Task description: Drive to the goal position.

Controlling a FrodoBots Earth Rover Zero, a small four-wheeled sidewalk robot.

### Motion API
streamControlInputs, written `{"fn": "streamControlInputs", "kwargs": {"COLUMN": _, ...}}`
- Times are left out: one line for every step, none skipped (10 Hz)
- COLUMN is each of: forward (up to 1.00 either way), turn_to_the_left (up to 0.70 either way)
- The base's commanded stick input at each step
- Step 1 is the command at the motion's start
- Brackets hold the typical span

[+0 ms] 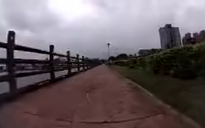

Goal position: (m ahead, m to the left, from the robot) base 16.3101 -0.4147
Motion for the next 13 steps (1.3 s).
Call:
{"fn": "streamControlInputs", "kwargs": {"forward": 1.0, "turn_to_the_left": 0.0}}
{"fn": "streamControlInputs", "kwargs": {"forward": 1.0, "turn_to_the_left": 0.0}}
{"fn": "streamControlInputs", "kwargs": {"forward": 1.0, "turn_to_the_left": 0.0}}
{"fn": "streamControlInputs", "kwargs": {"forward": 1.0, "turn_to_the_left": 0.0}}
{"fn": "streamControlInputs", "kwargs": {"forward": 1.0, "turn_to_the_left": 0.0}}
{"fn": "streamControlInputs", "kwargs": {"forward": 0.65, "turn_to_the_left": 0.0}}
{"fn": "streamControlInputs", "kwargs": {"forward": 0.15, "turn_to_the_left": 0.0}}
{"fn": "streamControlInputs", "kwargs": {"forward": 0.0, "turn_to_the_left": 0.0}}
{"fn": "streamControlInputs", "kwargs": {"forward": 0.0, "turn_to_the_left": 0.0}}
{"fn": "streamControlInputs", "kwargs": {"forward": 0.55, "turn_to_the_left": 0.0}}
{"fn": "streamControlInputs", "kwargs": {"forward": 0.85, "turn_to_the_left": 0.0}}
{"fn": "streamControlInputs", "kwargs": {"forward": 0.94, "turn_to_the_left": 0.0}}
{"fn": "streamControlInputs", "kwargs": {"forward": 1.0, "turn_to_the_left": 0.0}}
